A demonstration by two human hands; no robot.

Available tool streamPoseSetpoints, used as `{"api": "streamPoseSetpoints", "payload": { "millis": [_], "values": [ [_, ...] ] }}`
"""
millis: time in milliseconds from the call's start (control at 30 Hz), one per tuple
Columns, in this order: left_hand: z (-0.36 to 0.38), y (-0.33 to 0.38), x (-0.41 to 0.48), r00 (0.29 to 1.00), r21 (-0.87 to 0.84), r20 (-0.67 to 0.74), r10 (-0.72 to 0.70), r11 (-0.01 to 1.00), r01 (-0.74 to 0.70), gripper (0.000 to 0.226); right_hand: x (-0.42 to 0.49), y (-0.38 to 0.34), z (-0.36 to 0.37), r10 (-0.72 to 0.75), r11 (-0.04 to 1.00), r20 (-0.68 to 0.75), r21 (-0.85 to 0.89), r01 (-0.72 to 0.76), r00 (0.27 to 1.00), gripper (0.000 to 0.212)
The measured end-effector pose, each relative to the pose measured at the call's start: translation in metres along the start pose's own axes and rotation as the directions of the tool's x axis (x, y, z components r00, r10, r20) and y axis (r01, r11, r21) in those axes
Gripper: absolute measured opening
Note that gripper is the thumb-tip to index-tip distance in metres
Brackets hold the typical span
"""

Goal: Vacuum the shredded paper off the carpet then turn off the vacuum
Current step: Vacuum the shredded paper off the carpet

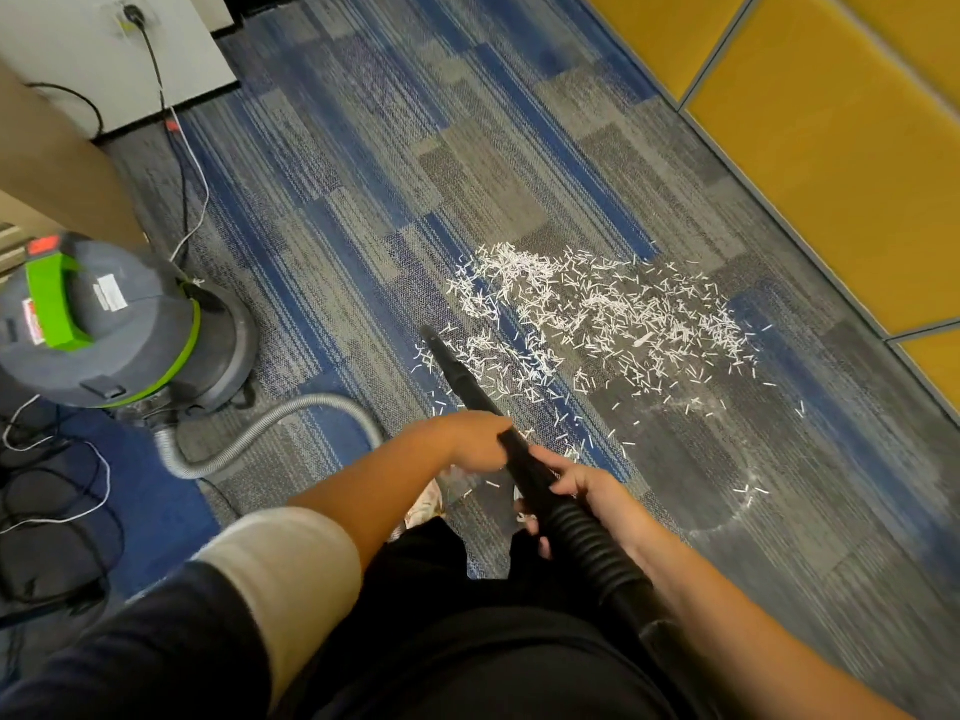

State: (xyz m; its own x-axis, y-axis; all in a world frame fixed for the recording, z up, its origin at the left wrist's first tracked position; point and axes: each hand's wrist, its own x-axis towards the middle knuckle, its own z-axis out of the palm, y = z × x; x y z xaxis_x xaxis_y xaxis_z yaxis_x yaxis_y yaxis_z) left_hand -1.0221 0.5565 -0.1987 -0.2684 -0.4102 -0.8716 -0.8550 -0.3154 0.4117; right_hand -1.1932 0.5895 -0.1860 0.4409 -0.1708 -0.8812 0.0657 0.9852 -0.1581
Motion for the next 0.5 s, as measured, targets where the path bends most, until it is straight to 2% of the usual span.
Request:
{"api": "streamPoseSetpoints", "payload": {
  "millis": [33, 67, 133, 233, 300, 400, 500],
  "values": [
    [0.001, -0.003, 0.001, 0.999, 0.147, -0.041, 0.02, 0.989, -0.014, 0.073, 0.0, -0.001, 0.001, -0.003, 1.0, 0.001, -0.003, 0.003, 1.0, 0.059],
    [0.008, -0.004, 0.002, 0.998, 0.216, -0.054, 0.019, 0.976, -0.007, 0.088, 0.0, -0.002, 0.002, -0.006, 1.0, 0.003, -0.008, 0.006, 1.0, 0.058],
    [0.028, -0.001, 0.008, 0.995, 0.221, -0.088, 0.041, 0.975, -0.021, 0.095, -0.001, -0.004, 0.004, -0.015, 1.0, 0.002, -0.018, 0.015, 1.0, 0.056],
    [0.046, 0.003, 0.019, 0.947, 0.172, -0.285, 0.149, 0.98, -0.103, 0.055, -0.005, -0.005, 0.007, -0.029, 0.999, 0.012, -0.044, 0.03, 0.999, 0.053],
    [0.042, 0.006, 0.024, 0.934, 0.187, -0.314, 0.172, 0.975, -0.117, 0.036, -0.008, -0.006, 0.007, -0.033, 0.999, 0.018, -0.038, 0.033, 0.999, 0.055],
    [0.034, 0.004, 0.028, 0.94, 0.233, -0.269, 0.209, 0.961, -0.147, 0.035, -0.008, -0.009, 0.006, -0.033, 0.999, 0.022, -0.041, 0.034, 0.999, 0.056],
    [0.032, -0.004, 0.032, 0.931, 0.218, -0.286, 0.229, 0.961, -0.17, 0.034, -0.002, -0.011, 0.008, -0.017, 0.998, 0.026, -0.055, 0.019, 1.0, 0.057]
  ]
}}
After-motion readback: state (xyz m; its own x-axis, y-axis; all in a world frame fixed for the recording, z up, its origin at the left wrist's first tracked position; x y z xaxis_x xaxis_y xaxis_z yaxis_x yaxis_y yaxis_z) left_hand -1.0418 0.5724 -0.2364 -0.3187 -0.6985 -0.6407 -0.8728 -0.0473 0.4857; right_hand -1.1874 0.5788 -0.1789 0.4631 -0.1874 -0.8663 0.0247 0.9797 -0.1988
